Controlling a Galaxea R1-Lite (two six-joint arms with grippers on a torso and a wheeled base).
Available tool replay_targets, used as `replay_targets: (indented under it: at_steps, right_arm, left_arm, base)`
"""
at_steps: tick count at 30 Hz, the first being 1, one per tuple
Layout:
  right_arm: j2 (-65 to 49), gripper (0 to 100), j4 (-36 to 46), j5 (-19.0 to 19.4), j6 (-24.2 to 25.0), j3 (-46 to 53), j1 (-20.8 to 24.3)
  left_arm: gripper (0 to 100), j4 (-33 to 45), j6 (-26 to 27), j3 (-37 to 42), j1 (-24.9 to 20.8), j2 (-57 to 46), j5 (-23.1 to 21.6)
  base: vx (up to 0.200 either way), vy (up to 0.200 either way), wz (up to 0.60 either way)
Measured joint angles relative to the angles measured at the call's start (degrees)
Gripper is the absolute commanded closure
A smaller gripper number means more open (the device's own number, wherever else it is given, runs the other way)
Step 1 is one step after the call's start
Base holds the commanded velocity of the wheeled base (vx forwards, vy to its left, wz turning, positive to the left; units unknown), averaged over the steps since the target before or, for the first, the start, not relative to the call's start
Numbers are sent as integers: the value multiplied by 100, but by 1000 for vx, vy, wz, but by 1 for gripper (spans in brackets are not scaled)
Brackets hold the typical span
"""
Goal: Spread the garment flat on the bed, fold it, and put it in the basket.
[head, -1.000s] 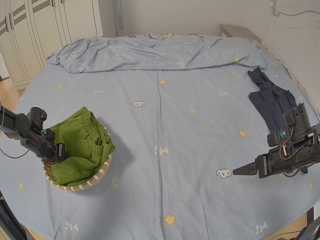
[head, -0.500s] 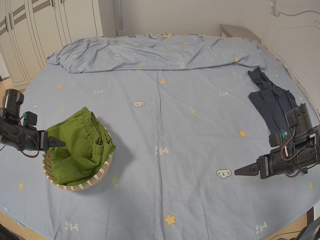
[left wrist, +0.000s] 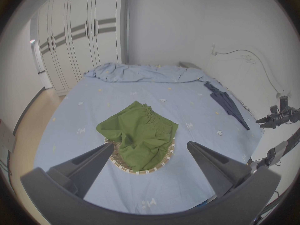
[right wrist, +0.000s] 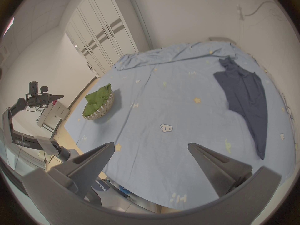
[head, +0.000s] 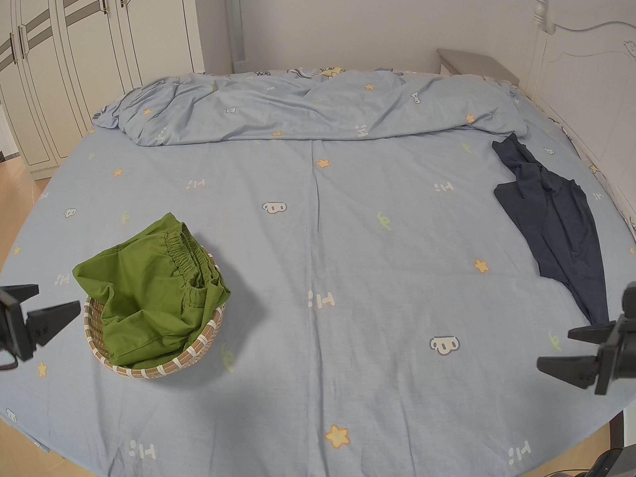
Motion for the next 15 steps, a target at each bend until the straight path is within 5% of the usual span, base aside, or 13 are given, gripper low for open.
replay_targets:
  at_steps: [15]
  right_arm:
    - [-3647,0,1813,-59,-340,686,-286]
  left_arm:
    - [0,132,-261,1971,-245,-3953,-9]
  base:
    - [0,0,0]
